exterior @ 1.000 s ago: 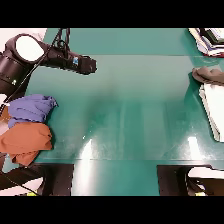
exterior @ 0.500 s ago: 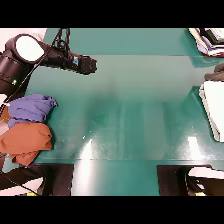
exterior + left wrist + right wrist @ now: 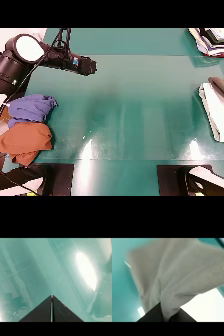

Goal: Fold the shirts.

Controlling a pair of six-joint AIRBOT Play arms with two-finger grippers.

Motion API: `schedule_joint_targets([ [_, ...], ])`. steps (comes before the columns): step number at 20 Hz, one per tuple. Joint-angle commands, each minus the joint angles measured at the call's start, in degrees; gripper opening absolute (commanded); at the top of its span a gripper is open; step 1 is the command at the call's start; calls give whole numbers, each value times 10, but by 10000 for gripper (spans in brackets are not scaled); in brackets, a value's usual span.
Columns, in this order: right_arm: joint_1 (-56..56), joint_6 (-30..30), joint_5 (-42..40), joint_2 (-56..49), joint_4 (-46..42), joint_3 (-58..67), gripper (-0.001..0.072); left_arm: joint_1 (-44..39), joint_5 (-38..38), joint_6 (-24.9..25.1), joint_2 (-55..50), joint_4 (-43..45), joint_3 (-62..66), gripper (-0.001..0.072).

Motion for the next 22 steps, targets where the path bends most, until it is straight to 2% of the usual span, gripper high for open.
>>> schedule_joint_targets([
  [1, -45, 2, 25, 59, -110, -115, 29, 0, -13, 14, 0, 0, 0, 23],
  [2, -58, 2, 30, 67, -120, -134, 132, 0, -15, 14, 0, 0, 0, 23],
  [3, -70, 1, 31, 73, -124, -152, 296, 0, -16, 14, 0, 0, 0, 23],
  [4, -80, 1, 32, 77, -124, -163, 357, 0, -18, 14, 0, 0, 0, 23],
  [5, -88, 1, 36, 77, -123, -167, 378, 0, -19, 14, 0, 0, 0, 23],
  [8, -82, 1, 36, 77, -108, -151, 392, 0, -22, 14, 0, 0, 0, 23],
  [12, 8, 2, -4, 77, 12, -83, 389, 0, -21, 14, 0, -3, 0, 23],
  [15, 138, 2, -4, 77, 94, -39, 389, 0, -21, 14, 0, -3, 0, 24],
  [21, 410, 1, -41, 76, 87, -13, 383, 0, 13, 14, 0, -4, 0, 23],
  [22, 440, 1, -46, 76, 87, -13, 351, 0, 20, 14, 0, -4, 0, 24],
])
